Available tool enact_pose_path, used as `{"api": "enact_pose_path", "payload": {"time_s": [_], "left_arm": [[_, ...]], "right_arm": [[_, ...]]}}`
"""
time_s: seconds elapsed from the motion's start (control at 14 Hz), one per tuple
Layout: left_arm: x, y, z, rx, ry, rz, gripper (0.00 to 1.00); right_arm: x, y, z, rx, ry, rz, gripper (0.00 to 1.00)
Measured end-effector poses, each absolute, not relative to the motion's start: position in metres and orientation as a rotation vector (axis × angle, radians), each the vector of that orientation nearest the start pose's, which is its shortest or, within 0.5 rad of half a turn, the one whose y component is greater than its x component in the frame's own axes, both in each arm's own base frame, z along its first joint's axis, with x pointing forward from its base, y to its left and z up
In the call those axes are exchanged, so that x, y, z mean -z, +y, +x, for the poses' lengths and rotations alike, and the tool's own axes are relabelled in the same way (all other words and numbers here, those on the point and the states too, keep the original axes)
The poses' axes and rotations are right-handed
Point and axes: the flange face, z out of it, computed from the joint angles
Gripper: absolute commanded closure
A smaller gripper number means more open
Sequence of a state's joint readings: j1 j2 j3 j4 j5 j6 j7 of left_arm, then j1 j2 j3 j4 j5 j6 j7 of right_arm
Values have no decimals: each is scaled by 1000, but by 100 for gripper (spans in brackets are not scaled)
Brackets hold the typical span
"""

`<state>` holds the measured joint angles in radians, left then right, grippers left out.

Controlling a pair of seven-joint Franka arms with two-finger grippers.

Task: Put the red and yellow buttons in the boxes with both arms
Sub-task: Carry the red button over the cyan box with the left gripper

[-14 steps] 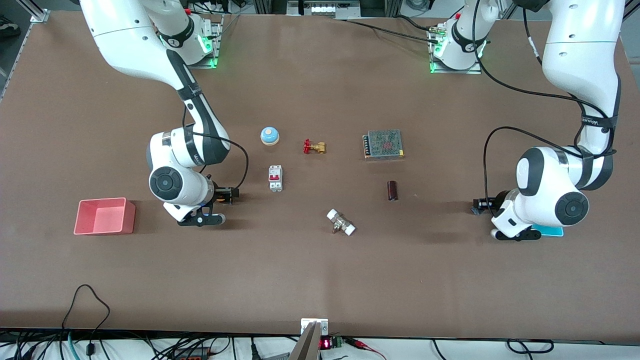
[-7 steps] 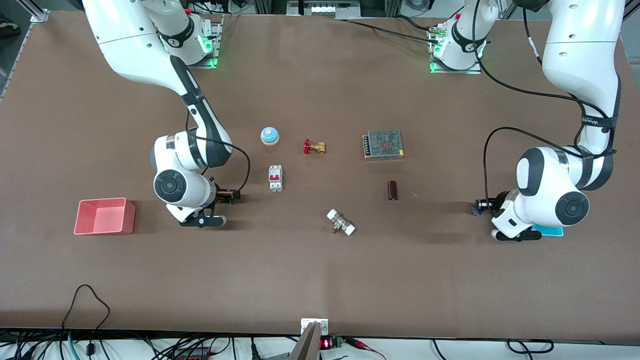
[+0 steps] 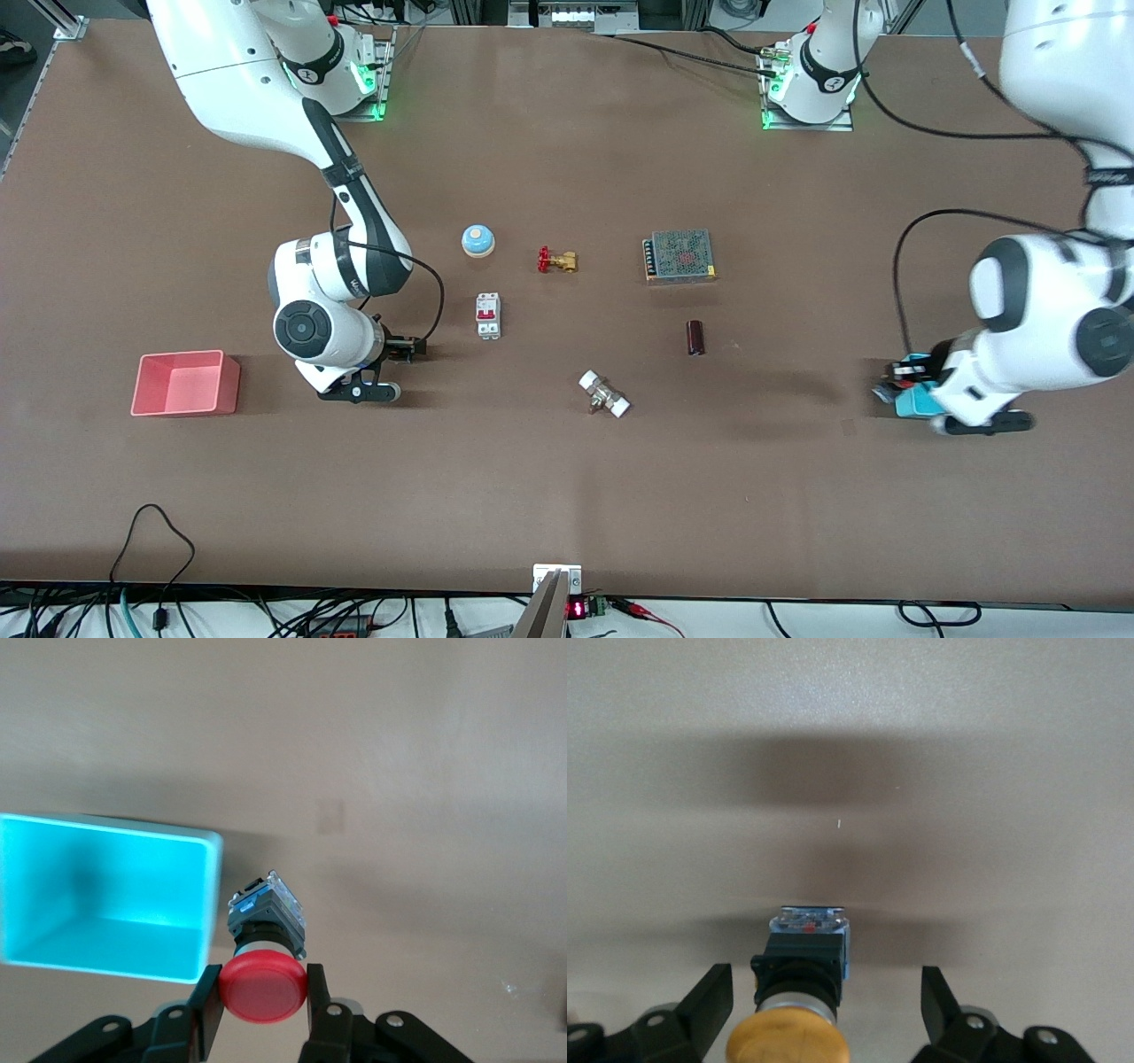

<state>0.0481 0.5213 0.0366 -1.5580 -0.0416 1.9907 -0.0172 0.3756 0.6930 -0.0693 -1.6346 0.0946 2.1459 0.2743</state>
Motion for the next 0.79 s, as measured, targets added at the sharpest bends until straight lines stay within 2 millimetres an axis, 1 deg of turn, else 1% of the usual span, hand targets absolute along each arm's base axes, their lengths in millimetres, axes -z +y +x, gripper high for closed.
{"api": "enact_pose_path", "payload": {"time_s": [0.07,0.14,0.29,0.36,0.43,0.5,0.57,0.79], "left_arm": [[-348,65,680,-111,-199,-3156,79],[-354,76,679,-95,-196,-3157,79],[-355,98,676,-92,-189,-3159,79],[-352,110,675,-95,-198,-3159,79],[-348,119,674,-98,-208,-3159,79],[-342,125,674,-103,-219,-3158,79],[-332,129,674,-117,-224,-3157,79],[-296,131,676,-157,-224,-3155,78]], "right_arm": [[-199,211,635,-285,22,-3152,14],[-199,211,634,-285,21,-3152,15],[-199,212,634,-285,18,-3153,23],[-199,212,634,-286,18,-3153,29],[-199,212,634,-286,18,-3153,35],[-199,212,634,-286,18,-3153,39],[-199,212,634,-286,19,-3153,46],[-199,212,633,-295,20,-3153,57]]}}
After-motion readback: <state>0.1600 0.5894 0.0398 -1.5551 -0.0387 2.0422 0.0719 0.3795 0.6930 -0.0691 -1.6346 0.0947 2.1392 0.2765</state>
